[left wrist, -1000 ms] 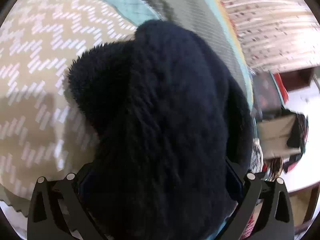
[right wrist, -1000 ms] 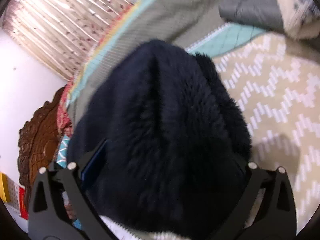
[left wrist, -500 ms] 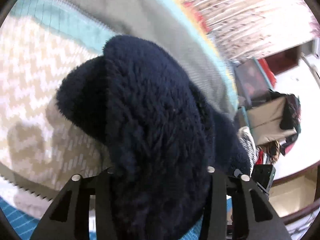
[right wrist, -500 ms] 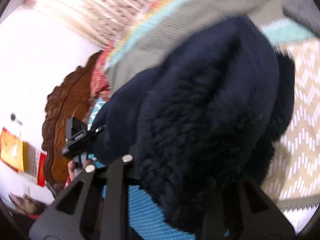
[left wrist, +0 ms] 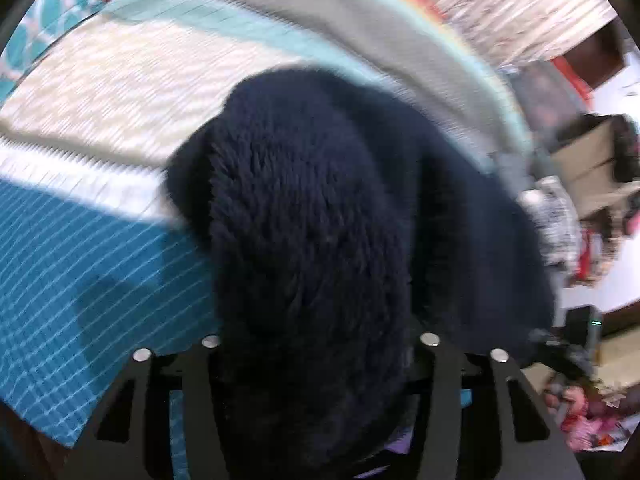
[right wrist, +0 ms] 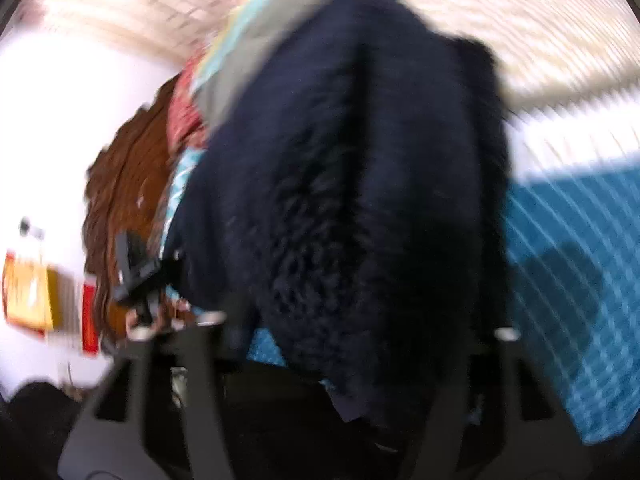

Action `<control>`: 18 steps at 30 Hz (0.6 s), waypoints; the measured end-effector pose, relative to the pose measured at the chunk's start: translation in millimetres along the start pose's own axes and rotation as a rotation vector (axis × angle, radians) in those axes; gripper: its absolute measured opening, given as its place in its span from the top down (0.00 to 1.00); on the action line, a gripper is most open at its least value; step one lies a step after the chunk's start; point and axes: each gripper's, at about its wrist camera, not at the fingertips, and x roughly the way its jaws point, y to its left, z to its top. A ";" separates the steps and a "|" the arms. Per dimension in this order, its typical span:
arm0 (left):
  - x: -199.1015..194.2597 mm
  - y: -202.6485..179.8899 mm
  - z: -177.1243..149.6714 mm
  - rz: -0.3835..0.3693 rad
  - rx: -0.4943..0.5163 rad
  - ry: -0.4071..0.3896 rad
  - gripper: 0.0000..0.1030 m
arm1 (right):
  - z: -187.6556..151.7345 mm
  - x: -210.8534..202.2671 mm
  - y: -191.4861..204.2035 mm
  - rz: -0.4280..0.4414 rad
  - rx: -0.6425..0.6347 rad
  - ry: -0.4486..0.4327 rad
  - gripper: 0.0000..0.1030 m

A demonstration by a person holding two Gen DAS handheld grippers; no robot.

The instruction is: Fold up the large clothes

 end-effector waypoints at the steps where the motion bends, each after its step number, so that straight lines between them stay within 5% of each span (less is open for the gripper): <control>1: 0.4 9.0 -0.4 -0.019 -0.030 -0.007 0.22 | 0.5 -2.2 -4.8 0.020 0.018 -0.006 0.30; 2: -3.9 12.3 1.7 -0.045 -0.051 -0.014 0.22 | 1.0 -8.6 -8.3 0.044 0.030 -0.014 0.14; 3: -9.7 14.6 5.9 -0.062 -0.064 -0.028 0.22 | 2.5 -15.1 -7.6 0.048 0.030 -0.033 0.09; 8: -35.2 1.1 25.6 -0.030 0.032 -0.085 0.21 | 17.2 -63.5 -6.3 0.077 0.007 -0.160 0.05; 11: -42.3 -9.2 38.4 -0.016 0.092 -0.090 0.21 | 27.0 -67.8 -14.6 0.051 0.003 -0.163 0.05; 18: -64.3 23.0 37.4 -0.029 0.008 -0.147 0.21 | 62.0 -2.5 -27.8 0.076 0.107 -0.061 0.05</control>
